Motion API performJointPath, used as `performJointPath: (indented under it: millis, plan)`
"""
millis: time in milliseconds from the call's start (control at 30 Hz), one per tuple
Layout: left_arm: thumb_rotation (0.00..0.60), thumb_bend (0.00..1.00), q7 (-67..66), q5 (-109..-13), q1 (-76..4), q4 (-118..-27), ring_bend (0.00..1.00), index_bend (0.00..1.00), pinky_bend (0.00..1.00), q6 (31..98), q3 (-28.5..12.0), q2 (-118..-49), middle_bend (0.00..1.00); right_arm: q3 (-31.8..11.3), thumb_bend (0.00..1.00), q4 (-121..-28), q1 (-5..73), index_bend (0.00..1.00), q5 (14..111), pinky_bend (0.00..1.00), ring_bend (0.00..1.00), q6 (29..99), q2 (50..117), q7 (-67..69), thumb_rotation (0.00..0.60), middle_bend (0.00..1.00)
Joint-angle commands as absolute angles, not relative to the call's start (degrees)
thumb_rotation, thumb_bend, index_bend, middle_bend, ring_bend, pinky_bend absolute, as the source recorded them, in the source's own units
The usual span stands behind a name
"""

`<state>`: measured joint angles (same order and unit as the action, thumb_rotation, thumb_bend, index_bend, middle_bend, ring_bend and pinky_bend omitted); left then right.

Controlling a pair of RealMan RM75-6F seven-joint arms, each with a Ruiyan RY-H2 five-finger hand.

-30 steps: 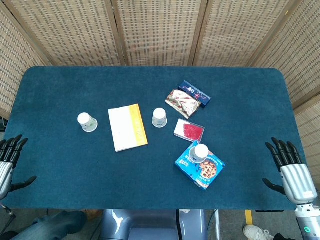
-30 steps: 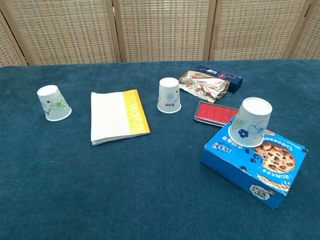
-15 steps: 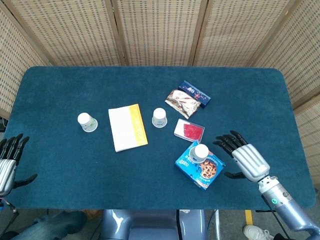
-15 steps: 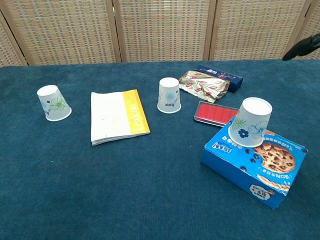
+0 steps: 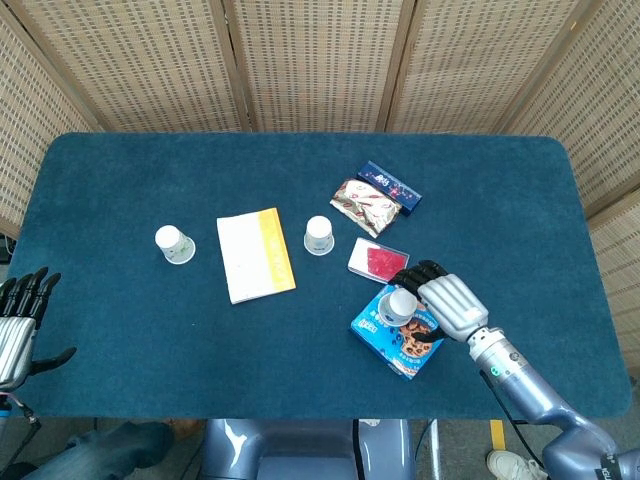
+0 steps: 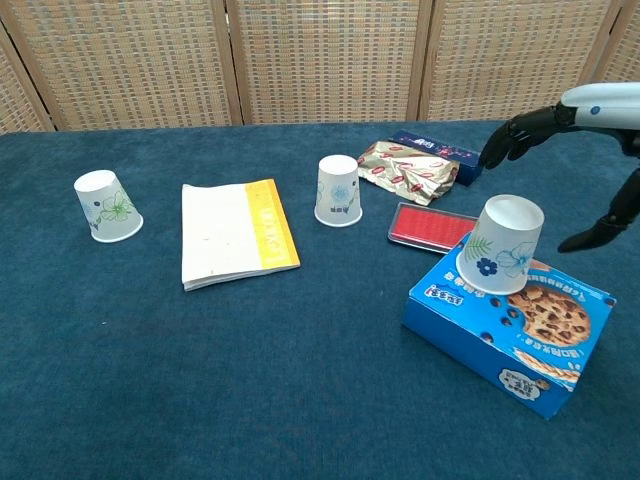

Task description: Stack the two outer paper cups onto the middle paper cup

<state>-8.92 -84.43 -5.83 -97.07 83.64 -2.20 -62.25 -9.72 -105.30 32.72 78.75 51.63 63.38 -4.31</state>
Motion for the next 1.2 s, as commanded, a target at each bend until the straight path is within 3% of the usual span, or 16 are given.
performJointPath:
  millis: [33, 500, 633, 867, 1000, 1200]
  plan:
    - [0.600, 0.00, -9.0, -84.2, -5.9, -97.0, 0.00, 0.00, 0.00, 83.4, -2.2, -62.3, 0.00, -10.5, 0.28, -105.4, 34.2, 0.28, 75.8, 0.23, 0.26, 50.3, 64.0, -6.1, 0.600, 0.32]
    - [0.600, 0.00, -9.4, -84.3, -5.9, -97.2, 0.00, 0.00, 0.00, 83.5, -2.2, -62.4, 0.00, -10.4, 0.32, -103.2, 37.6, 0.38, 68.0, 0.33, 0.36, 48.2, 67.1, -9.1, 0.600, 0.42]
    - [0.600, 0.00, -9.5, -84.3, -5.9, -97.3, 0.00, 0.00, 0.00, 83.6, -2.1, -62.4, 0.00, -10.5, 0.37, -102.3, 38.1, 0.44, 67.4, 0.41, 0.42, 48.4, 68.0, -9.2, 0.600, 0.48]
    - [0.600, 0.00, -9.5, -83.6, -6.0, -97.3, 0.00, 0.00, 0.00, 83.1, -2.2, -62.4, 0.00, -11.0, 0.44, -102.6, 38.9, 0.46, 67.0, 0.44, 0.43, 48.6, 67.8, -8.4, 0.600, 0.49]
    - [0.600, 0.00, -9.6, -83.2, -6.2, -97.3, 0.00, 0.00, 0.00, 82.8, -2.4, -62.4, 0.00, -12.1, 0.46, -103.1, 39.7, 0.46, 66.9, 0.44, 0.44, 49.0, 67.2, -7.9, 0.600, 0.50]
    - [0.600, 0.00, -10.3, -81.4, -6.9, -96.8, 0.00, 0.00, 0.00, 81.2, -2.9, -62.9, 0.00, -17.2, 0.48, -102.6, 45.0, 0.46, 61.5, 0.44, 0.44, 47.6, 66.9, -10.2, 0.600, 0.50]
